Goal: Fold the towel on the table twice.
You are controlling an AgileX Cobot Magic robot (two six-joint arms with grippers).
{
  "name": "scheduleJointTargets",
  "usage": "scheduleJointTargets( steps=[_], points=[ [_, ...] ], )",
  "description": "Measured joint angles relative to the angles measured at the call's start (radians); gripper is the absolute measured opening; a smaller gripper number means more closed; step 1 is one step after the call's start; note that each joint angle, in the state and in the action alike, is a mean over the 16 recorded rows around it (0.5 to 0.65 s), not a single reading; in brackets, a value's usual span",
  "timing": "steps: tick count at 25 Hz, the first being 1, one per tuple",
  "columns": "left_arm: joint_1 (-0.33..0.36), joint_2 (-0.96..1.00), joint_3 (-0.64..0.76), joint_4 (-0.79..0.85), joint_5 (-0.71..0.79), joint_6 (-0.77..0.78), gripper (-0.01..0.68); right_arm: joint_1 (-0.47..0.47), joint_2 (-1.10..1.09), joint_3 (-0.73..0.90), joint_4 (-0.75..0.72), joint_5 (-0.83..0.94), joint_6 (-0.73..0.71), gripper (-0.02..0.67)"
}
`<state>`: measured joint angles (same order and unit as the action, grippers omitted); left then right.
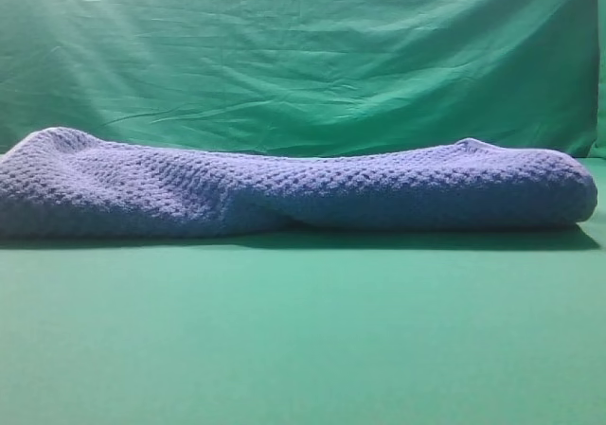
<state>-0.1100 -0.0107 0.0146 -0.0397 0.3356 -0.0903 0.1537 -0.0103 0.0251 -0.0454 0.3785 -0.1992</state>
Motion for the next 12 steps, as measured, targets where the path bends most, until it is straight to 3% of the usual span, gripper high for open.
scheduleJointTargets(
  steps=[12],
  points=[
    [0.000,0.000,0.000,0.000,0.000,0.000,0.000,-0.005,0.000,0.000,0.000,0.000,0.000,0.000]
  ],
)
